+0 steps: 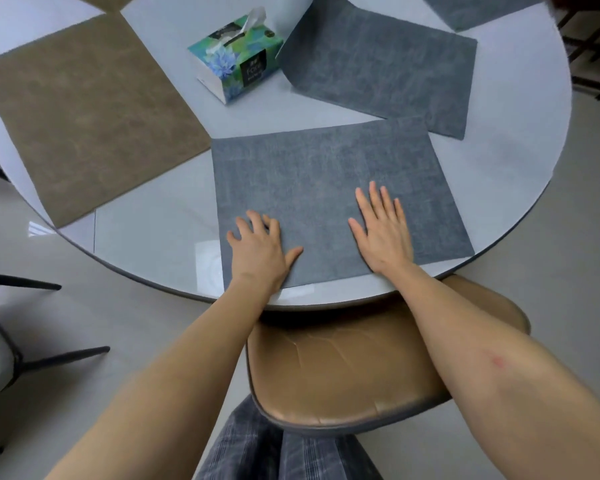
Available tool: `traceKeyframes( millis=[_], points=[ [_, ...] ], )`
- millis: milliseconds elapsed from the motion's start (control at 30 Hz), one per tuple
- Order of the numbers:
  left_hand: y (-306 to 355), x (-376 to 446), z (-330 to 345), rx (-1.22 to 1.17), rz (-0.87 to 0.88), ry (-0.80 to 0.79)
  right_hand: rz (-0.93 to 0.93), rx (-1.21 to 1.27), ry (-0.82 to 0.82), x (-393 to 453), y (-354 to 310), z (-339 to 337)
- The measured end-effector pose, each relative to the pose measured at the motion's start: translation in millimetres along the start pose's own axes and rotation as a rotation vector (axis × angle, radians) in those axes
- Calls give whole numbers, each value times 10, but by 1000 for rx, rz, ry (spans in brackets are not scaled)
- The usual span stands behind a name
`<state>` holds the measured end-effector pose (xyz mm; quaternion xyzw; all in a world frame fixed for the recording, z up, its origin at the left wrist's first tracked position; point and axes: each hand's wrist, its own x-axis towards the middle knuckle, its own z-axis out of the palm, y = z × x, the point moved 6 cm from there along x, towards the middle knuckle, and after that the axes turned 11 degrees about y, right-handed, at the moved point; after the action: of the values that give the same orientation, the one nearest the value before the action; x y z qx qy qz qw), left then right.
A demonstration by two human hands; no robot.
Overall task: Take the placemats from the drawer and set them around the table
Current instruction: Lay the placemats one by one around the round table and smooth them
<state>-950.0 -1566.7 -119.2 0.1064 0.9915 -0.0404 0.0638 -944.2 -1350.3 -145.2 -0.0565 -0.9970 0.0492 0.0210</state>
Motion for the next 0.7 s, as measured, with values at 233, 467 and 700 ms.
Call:
traceKeyframes(
  millis=[233,467,700],
  points=[
    [127,196,-78,48,-56,-68,280,-43,-29,-172,1148,-149],
    [392,997,-596,-8,-1,-137,283,28,81,561,1166,-519],
    [1117,1667,-362,-362,8,71,-185,139,34,1551,266,-204]
  ],
)
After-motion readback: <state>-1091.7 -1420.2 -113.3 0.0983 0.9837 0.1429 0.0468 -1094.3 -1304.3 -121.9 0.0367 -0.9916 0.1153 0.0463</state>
